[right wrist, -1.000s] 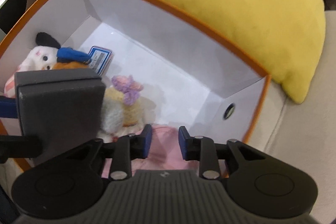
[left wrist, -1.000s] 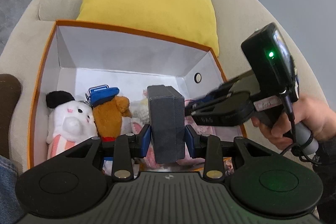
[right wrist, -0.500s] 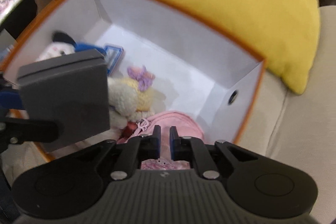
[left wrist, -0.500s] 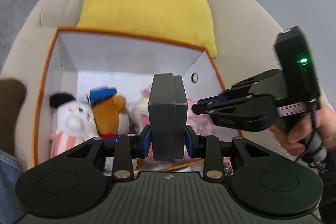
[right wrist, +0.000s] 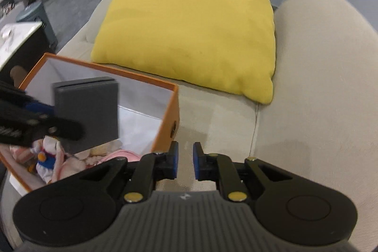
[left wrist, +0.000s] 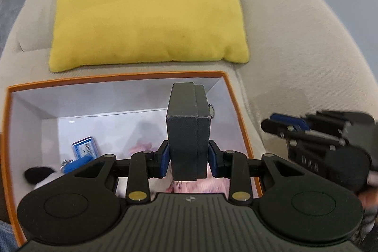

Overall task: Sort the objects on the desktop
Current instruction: 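Lower the grey case into the box and open the left gripper, then grasp the anime-print card with the right gripper while left moves toward the lotion tube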

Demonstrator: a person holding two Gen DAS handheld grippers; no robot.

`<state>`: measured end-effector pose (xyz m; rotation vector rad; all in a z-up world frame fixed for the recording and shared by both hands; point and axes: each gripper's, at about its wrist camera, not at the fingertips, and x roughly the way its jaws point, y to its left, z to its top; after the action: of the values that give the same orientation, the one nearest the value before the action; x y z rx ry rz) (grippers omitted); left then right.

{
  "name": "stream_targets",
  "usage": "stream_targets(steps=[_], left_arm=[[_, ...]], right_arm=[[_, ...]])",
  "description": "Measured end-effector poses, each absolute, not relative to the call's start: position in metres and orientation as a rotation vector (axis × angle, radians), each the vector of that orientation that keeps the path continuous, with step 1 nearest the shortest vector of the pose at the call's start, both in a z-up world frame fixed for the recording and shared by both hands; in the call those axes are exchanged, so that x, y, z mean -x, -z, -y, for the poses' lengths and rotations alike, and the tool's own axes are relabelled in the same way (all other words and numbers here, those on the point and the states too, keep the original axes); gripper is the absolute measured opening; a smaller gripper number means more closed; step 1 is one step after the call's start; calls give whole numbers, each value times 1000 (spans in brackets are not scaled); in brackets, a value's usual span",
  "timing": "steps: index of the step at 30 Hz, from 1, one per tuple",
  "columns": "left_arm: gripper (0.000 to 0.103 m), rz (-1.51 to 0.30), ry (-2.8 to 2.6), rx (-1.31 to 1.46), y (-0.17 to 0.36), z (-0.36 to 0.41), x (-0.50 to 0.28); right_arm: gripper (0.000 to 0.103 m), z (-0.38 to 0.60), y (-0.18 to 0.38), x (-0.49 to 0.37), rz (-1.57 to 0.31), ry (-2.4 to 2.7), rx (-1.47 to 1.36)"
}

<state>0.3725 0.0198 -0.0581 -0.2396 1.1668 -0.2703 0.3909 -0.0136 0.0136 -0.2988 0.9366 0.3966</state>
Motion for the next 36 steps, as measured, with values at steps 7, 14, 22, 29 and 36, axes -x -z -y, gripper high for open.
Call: stream_targets(steps=[7, 14, 22, 29, 36], left_arm=[[37, -1272, 240, 215, 78, 3, -394], [38, -1273, 252, 321, 94, 1, -404], [42, -1262, 207, 495, 112, -7, -394], [48, -1219, 244, 509, 92, -19, -374], [48, -1036, 276, 300, 33, -13, -305]], right_arm=[[14, 25, 21, -423, -992, -382, 213], [18, 28, 26, -424, -971, -412, 183], [19, 29, 33, -419, -965, -418, 195], [19, 36, 29, -410, -971, -400, 197], [20, 55, 9, -361, -922, -407, 198]])
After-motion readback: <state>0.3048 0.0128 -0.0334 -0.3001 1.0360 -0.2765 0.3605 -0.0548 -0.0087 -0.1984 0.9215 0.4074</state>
